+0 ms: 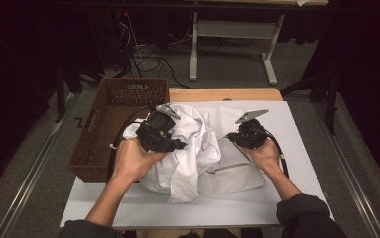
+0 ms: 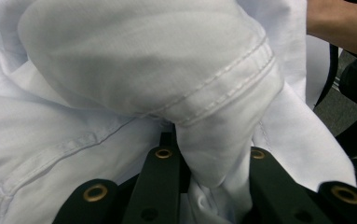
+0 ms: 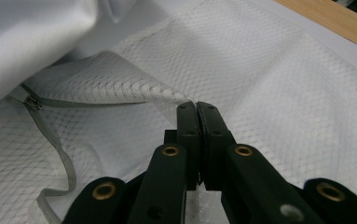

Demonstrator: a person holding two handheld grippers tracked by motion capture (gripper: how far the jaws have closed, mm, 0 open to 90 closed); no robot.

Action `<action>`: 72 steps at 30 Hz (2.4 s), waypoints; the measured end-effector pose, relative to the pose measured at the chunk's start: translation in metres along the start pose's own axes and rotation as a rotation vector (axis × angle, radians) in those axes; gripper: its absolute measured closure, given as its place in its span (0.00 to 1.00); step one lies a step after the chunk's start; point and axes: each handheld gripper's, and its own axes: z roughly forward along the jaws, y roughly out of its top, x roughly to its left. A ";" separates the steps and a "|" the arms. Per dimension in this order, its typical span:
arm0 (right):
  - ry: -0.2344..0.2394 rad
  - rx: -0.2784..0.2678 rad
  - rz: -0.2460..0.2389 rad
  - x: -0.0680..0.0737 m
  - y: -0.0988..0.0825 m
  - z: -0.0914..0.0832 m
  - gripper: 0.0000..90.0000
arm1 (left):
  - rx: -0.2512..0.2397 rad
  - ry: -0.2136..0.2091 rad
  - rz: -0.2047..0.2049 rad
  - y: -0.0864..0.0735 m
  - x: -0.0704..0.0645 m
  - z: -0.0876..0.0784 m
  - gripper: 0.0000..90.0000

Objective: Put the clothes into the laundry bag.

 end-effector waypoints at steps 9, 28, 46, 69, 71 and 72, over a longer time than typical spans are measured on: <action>0.001 -0.008 0.011 -0.003 -0.001 -0.002 0.99 | -0.012 -0.069 0.038 0.009 -0.017 0.008 0.92; 0.006 -0.014 0.017 -0.006 -0.003 -0.007 1.00 | 0.023 -0.189 0.074 0.006 -0.040 0.068 0.92; 0.039 -0.012 -0.016 0.006 -0.005 -0.008 1.00 | 0.117 0.038 0.072 -0.030 -0.029 0.161 0.91; 0.070 -0.001 -0.063 0.025 -0.006 -0.012 1.00 | 0.127 0.142 -0.023 -0.031 -0.004 0.181 0.62; 0.068 0.001 -0.053 0.024 -0.006 -0.013 1.00 | 0.117 0.132 -0.021 -0.031 -0.006 0.173 0.54; 0.069 -0.004 -0.057 0.023 -0.007 -0.013 1.00 | 0.106 0.130 -0.021 -0.031 -0.007 0.168 0.47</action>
